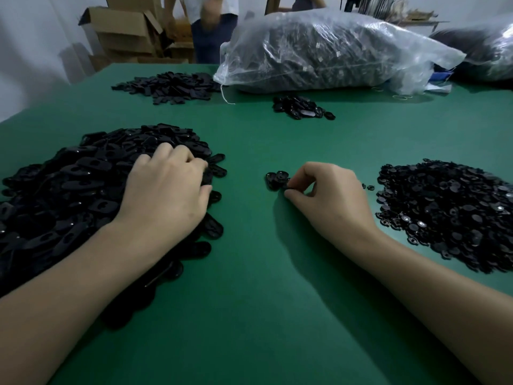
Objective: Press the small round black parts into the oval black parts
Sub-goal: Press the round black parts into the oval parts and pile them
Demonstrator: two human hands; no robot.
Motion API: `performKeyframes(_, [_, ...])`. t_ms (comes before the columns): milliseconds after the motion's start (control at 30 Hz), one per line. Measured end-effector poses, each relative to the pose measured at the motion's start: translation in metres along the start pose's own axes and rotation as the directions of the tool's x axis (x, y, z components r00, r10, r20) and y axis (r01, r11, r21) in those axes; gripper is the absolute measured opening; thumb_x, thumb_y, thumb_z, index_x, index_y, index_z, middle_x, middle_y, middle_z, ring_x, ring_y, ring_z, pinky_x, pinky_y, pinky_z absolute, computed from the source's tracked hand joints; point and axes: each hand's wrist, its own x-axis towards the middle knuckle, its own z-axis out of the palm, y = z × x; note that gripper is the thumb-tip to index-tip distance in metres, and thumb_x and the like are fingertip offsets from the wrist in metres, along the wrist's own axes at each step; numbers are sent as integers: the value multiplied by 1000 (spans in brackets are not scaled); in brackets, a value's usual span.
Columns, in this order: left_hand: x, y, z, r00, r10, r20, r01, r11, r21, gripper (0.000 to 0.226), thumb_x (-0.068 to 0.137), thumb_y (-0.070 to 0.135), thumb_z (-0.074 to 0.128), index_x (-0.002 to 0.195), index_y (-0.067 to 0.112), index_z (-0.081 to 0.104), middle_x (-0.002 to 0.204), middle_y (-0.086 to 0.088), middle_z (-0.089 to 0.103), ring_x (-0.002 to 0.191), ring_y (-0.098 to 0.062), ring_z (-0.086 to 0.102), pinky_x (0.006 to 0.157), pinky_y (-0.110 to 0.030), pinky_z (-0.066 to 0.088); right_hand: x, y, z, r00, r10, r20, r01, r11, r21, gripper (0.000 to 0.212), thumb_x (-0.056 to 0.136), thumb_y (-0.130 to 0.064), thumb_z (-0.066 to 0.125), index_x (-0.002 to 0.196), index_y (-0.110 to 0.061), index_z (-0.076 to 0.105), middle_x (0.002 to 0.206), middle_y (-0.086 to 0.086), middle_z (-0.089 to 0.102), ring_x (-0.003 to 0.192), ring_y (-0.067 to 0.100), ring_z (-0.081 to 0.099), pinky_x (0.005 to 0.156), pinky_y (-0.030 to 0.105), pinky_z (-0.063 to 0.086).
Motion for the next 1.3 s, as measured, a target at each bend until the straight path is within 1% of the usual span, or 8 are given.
performKeyframes(333, [3, -5, 2, 1000, -24, 5, 24, 1000, -9, 27, 94, 32, 70, 122, 29, 72, 114, 1, 72, 109, -27, 60, 87, -42, 45, 2, -4, 6, 992, -85, 92, 89, 995, -45, 21, 95, -25, 63, 112, -33, 71, 110, -8, 65, 112, 19, 51, 95, 43, 46])
performKeyframes(467, [4, -7, 2, 1000, -28, -13, 27, 997, -65, 28, 91, 28, 75, 119, 32, 72, 112, 3, 71, 107, -25, 60, 87, -42, 45, 4, 0, -14, 989, -86, 118, 94, 994, -64, 21, 93, -27, 65, 113, -31, 71, 110, -6, 63, 112, 17, 55, 97, 43, 47])
performKeyframes(700, [4, -5, -3, 999, -43, -29, 36, 981, -192, 25, 91, 20, 75, 112, 34, 74, 98, 11, 68, 101, -22, 59, 86, -40, 43, 19, 42, -71, 996, 85, -10, -79, 862, -501, 28, 92, -38, 70, 117, -26, 73, 113, 5, 68, 116, 31, 53, 95, 49, 48])
performKeyframes(1000, [5, -1, -13, 999, -14, -48, -4, 937, -350, 26, 96, 18, 70, 118, 29, 74, 102, 6, 67, 99, -21, 62, 90, -39, 48, 12, 55, -65, 991, 130, -1, -110, 834, -540, 14, 95, -36, 69, 101, -28, 78, 102, 5, 68, 109, 33, 52, 88, 44, 45])
performKeyframes(1067, [7, 5, -16, 999, -41, -17, 25, 833, -553, 27, 96, 15, 70, 119, 29, 72, 97, 12, 64, 90, -10, 62, 84, -22, 49, 12, 55, -65, 992, 125, -10, -112, 846, -521, 11, 93, -34, 71, 97, -27, 78, 97, 4, 69, 106, 32, 53, 87, 44, 46])
performKeyframes(1133, [7, 13, -20, 992, -69, 107, 127, 604, -787, 25, 98, 14, 69, 115, 32, 73, 95, 13, 65, 85, -1, 63, 75, -7, 45, 12, 55, -66, 993, 119, -22, -115, 869, -480, 8, 91, -32, 74, 95, -26, 78, 93, 3, 70, 104, 32, 53, 85, 44, 46])
performKeyframes(1200, [4, 23, -23, 973, -60, 223, 231, 339, -912, 23, 99, 13, 66, 112, 31, 75, 93, 12, 68, 82, 4, 62, 71, -6, 47, 11, 55, -66, 993, 113, -23, -111, 883, -456, 5, 90, -29, 76, 93, -25, 77, 89, 2, 71, 101, 31, 54, 84, 43, 46])
performKeyframes(1300, [-4, 37, -26, 943, -17, 333, 333, 93, -938, 21, 101, 10, 63, 107, 25, 76, 84, 13, 74, 77, 3, 63, 68, -12, 52, 9, 52, -64, 997, 75, -18, -76, 927, -367, 4, 90, -26, 75, 91, -22, 76, 91, -1, 73, 94, 26, 59, 80, 40, 49])
